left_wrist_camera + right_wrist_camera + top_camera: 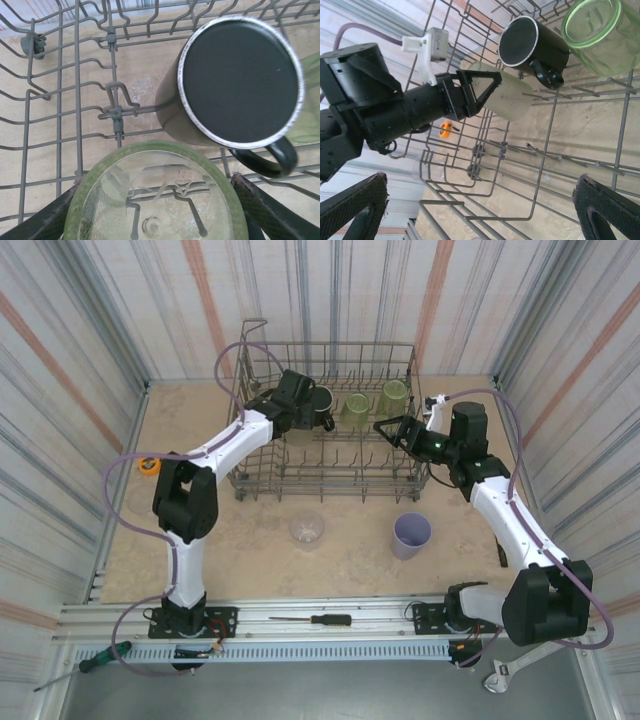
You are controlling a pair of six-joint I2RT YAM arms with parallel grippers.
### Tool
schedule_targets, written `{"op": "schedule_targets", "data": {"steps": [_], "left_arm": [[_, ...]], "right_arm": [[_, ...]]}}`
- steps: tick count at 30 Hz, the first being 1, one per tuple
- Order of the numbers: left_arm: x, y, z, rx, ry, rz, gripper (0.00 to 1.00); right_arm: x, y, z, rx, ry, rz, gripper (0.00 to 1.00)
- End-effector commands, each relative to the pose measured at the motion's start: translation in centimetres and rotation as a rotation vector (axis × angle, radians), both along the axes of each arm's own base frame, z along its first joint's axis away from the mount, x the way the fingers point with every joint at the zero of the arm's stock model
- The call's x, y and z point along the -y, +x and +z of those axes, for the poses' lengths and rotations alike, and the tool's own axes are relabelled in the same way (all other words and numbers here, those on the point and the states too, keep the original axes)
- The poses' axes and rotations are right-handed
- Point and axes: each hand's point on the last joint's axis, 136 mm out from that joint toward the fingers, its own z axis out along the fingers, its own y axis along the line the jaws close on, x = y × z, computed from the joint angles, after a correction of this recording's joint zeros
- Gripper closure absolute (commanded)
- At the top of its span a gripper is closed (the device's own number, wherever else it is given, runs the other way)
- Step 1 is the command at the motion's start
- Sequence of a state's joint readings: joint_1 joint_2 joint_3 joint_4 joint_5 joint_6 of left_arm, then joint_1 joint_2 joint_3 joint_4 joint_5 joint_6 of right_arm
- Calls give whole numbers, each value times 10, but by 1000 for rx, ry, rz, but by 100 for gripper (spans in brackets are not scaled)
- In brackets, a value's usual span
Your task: Load the cups into the dish rack
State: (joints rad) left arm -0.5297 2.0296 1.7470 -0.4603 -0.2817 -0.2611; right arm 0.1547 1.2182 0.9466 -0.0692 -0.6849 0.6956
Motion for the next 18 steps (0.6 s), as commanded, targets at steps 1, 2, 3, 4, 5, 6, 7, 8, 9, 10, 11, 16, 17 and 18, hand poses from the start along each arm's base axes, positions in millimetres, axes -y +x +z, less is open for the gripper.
{"op": "schedule_targets", "data": {"steps": [1,2,3,4,5,6,7,8,9,10,11,16,17,18], "left_arm": [[4,7,7,27,-19,13,97],[7,7,5,25,-24,0,97],[9,7,3,21,-26,-10,97],[9,7,1,18,-26,-9,96],[9,7,0,17,-26,-7,94],[9,8,-1,15,-24,-3,91],[8,8,-2,16,-23,0,87],[8,8,-3,13,-22,3,84],[8,8,-4,12,-22,5,82],[8,8,-4,12,-23,6,78],[7,8,-5,10,-23,8,72],[14,5,-10,-10,-46,-18,59],[14,5,-11,-13,-50,-18,53],[14,4,-10,-14,-52,-18,50]], "right_arm": [[1,-1,4,19,9,2,1],[2,-1,4,18,9,1,1],[2,-1,4,19,8,0,1],[2,-1,5,22,8,1,1],[2,-1,5,22,9,1,1],[3,0,5,23,8,1,1],[3,0,5,22,8,0,1],[3,0,4,21,8,-2,1],[4,0,4,21,8,-3,1],[4,0,3,19,8,-3,1],[4,0,3,20,8,-3,1],[4,0,2,18,10,-5,1],[4,1,2,16,12,-6,1],[4,1,3,16,13,-7,1]]}}
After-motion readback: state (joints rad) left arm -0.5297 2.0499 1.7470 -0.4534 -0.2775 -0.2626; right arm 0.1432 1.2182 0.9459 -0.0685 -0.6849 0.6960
